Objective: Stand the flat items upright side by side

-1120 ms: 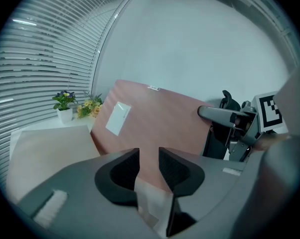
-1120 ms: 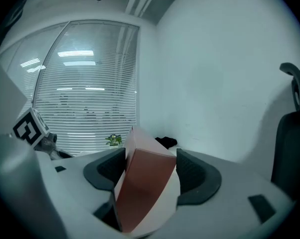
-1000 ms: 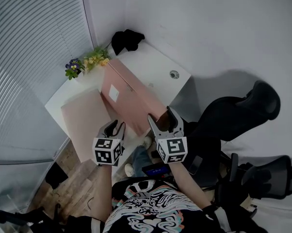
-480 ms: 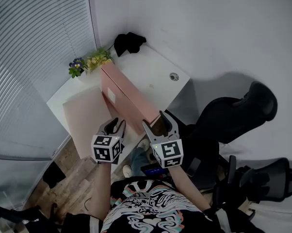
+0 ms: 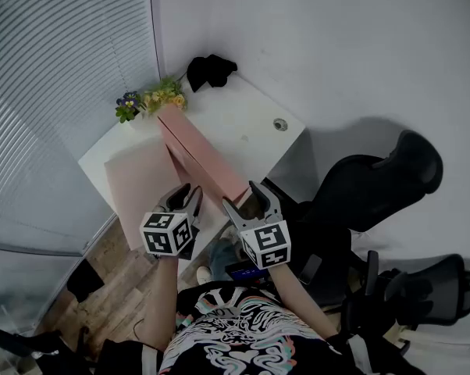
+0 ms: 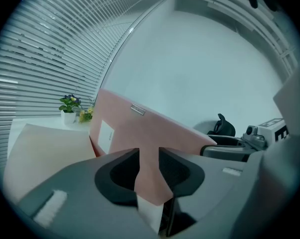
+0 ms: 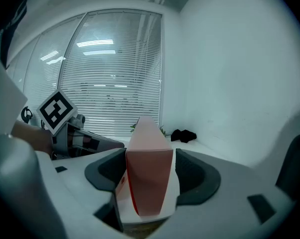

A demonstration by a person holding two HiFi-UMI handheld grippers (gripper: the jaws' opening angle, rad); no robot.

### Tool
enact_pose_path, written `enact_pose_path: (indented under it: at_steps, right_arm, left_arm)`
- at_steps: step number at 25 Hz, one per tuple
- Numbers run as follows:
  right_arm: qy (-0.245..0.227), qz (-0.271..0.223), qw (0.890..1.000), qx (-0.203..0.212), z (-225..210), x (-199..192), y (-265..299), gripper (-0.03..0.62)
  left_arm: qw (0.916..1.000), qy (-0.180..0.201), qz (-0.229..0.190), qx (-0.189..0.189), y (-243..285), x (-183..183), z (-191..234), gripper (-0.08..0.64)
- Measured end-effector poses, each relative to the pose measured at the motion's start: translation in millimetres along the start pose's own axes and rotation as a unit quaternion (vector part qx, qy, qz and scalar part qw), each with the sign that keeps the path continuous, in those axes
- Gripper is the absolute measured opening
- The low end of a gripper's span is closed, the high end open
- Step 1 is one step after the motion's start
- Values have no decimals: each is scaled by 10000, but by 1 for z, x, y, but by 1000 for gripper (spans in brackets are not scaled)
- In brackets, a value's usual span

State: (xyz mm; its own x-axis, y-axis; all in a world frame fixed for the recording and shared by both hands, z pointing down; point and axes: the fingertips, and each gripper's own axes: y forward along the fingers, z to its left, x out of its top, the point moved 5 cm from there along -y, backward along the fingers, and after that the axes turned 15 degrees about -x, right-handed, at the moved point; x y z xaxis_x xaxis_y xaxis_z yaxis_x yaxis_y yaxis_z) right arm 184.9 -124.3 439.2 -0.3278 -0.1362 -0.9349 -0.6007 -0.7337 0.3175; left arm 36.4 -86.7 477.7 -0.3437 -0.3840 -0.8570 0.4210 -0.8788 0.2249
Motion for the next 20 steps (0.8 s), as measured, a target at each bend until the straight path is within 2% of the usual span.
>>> enact_pose_path:
  at_steps: [4,8,14,20]
  right_arm:
    - [65,22,10000,35,2,5,-3,301]
    - [425,258,9979,419,3,14,-3,308]
    - [368,315,9962,722,0,40,8,310]
    - [285,444,9919,1158,9,78,47,319]
  left_arm:
    - [10000,6,-16,-25,-5,0,-1,123]
    - [10000,9,-57,-28,-10,2,1,123]
    - [10000,13,-91,-39,-18,3,6,123]
    - [9997,-13,-214,98,-27,10,18,123]
